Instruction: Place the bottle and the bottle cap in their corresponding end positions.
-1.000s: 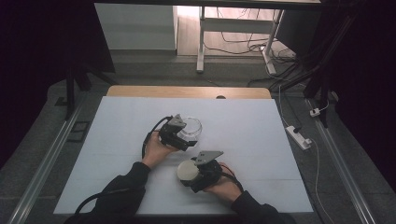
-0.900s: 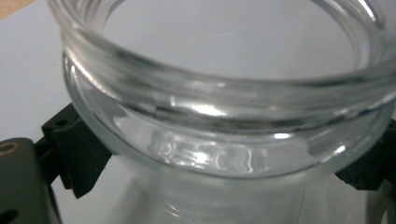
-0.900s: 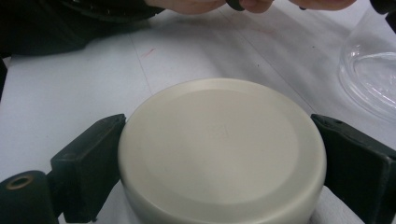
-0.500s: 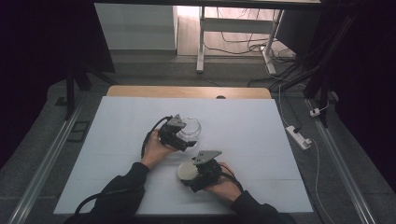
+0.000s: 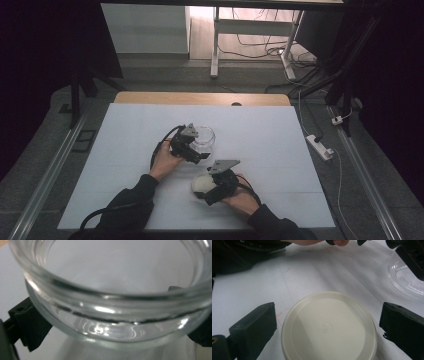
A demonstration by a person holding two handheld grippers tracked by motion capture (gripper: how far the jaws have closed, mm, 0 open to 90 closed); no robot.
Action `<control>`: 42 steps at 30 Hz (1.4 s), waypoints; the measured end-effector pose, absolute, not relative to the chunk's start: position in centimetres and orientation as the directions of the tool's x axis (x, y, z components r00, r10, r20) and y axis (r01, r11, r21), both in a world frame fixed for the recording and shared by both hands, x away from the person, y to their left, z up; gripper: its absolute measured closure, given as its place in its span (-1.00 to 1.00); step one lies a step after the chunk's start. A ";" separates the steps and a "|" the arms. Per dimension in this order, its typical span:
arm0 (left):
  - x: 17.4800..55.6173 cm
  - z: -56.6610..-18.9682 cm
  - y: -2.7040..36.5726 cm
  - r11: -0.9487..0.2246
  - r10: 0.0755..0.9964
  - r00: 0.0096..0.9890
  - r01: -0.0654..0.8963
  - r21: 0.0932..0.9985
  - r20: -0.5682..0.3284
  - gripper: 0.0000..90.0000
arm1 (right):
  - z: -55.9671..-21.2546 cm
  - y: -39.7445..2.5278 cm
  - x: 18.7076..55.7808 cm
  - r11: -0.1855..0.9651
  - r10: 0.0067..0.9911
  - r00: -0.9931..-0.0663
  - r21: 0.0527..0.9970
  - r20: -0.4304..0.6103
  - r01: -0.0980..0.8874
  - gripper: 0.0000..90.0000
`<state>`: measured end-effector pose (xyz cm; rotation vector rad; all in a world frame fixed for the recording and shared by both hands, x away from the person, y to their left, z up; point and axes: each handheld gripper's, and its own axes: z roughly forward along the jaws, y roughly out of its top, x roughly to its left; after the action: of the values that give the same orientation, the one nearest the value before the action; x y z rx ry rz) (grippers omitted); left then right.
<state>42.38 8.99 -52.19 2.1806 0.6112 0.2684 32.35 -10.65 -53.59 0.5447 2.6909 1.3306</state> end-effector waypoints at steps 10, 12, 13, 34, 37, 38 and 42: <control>41.7 -51.4 10.0 -0.494 0.518 0.853 0.357 0.793 -0.061 -1.00 | -52.8 -10.8 31.9 0.533 0.343 -0.936 0.805 0.074 0.259 -1.00; 41.5 -51.2 10.2 -0.490 0.520 0.852 0.355 0.796 -0.060 -1.00 | -52.7 -10.9 31.8 0.528 0.342 -0.936 0.809 0.078 0.260 -1.00; 41.4 -51.1 10.4 -0.488 0.521 0.852 0.356 0.797 -0.061 -1.00 | -52.6 -11.0 31.8 0.524 0.342 -0.936 0.811 0.080 0.260 -1.00; 38.6 -49.5 13.2 -0.437 0.528 0.843 0.368 0.821 -0.098 -1.00 | -51.2 -12.3 31.0 0.476 0.366 -0.928 0.841 0.075 0.256 -1.00; 38.1 -49.4 13.6 -0.434 0.531 0.841 0.370 0.821 -0.098 -1.00 | -51.0 -12.6 31.0 0.473 0.372 -0.925 0.843 0.071 0.255 -1.00; 37.9 -49.4 13.6 -0.434 0.534 0.840 0.372 0.821 -0.099 -1.00 | -50.9 -12.7 31.0 0.472 0.373 -0.925 0.845 0.067 0.251 -1.00; 37.1 -49.0 13.9 -0.442 0.538 0.839 0.364 0.820 -0.083 -1.00 | -50.6 -13.1 31.0 0.472 0.382 -0.922 0.845 0.062 0.252 -1.00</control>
<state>37.13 13.89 -49.03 2.0808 0.6587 0.2348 30.96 -13.06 -50.62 0.5583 2.5772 1.4439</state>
